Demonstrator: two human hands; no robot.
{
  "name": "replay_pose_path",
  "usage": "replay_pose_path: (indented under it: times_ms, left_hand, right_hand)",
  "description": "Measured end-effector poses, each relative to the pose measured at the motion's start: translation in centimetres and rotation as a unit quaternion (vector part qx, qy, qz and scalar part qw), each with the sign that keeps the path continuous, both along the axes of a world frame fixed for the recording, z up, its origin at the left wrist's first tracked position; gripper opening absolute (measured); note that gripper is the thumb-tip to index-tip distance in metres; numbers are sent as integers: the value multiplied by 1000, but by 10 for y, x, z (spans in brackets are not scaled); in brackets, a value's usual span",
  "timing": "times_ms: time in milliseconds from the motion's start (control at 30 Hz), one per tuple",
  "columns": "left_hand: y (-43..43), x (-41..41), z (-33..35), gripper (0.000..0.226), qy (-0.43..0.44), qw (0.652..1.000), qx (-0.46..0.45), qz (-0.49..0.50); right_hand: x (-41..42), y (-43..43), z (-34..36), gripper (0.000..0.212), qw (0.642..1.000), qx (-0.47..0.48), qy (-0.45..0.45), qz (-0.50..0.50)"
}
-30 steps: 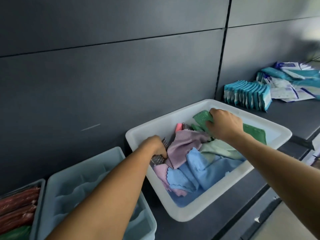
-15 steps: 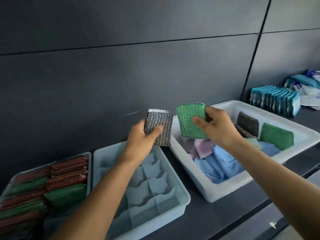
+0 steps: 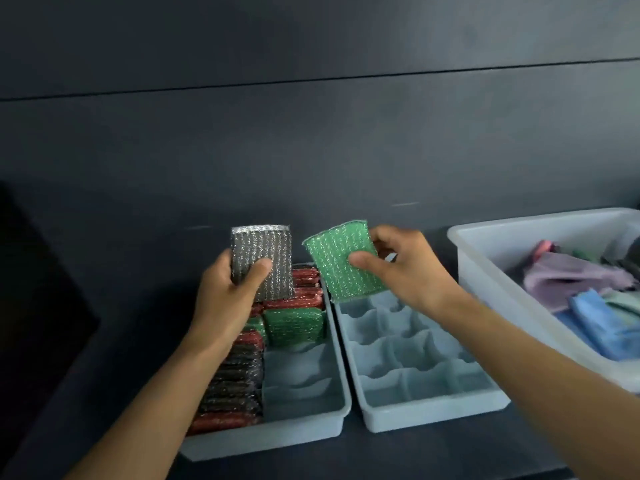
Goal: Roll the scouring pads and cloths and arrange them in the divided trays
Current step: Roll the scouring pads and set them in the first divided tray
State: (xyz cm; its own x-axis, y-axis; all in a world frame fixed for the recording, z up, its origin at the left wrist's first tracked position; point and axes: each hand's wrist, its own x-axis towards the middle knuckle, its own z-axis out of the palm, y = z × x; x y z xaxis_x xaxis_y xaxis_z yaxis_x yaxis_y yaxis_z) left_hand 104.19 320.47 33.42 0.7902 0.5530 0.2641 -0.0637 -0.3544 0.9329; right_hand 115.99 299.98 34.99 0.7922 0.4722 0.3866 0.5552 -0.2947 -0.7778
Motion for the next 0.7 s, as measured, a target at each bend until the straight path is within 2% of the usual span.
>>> replay_pose_path:
  times_ms: [100, 200, 233, 300, 400, 600, 633, 700]
  left_hand:
    - [22, -19, -12, 7, 18, 1000, 7, 23]
    - [41, -33, -19, 14, 5, 998, -38, 47]
    - [46, -36, -21, 14, 1, 998, -44, 52]
    - [53, -41, -22, 12, 1, 998, -41, 56]
    - [59, -46, -21, 9, 11, 999, -27, 39]
    - [62, -48, -18, 13, 42, 999, -24, -22]
    - [61, -48, -18, 16, 51, 998, -19, -34]
    - [58, -51, -20, 21, 69, 996, -4, -56]
  right_hand:
    - [-12, 33, -9, 32, 997, -55, -6, 52]
    - [-20, 59, -21, 16, 980, -164, -67, 87]
    - [-23, 66, -25, 12, 964, -222, -121, 86]
    - [-31, 81, -33, 26, 918, -329, -209, 69]
    - [-37, 99, -42, 33, 879, -414, -229, 54]
    - [-39, 112, -62, 35, 852, -456, -245, 72]
    - [-38, 112, -63, 37, 858, -450, -236, 72]
    - [-33, 108, -56, 42, 905, -382, -176, 61]
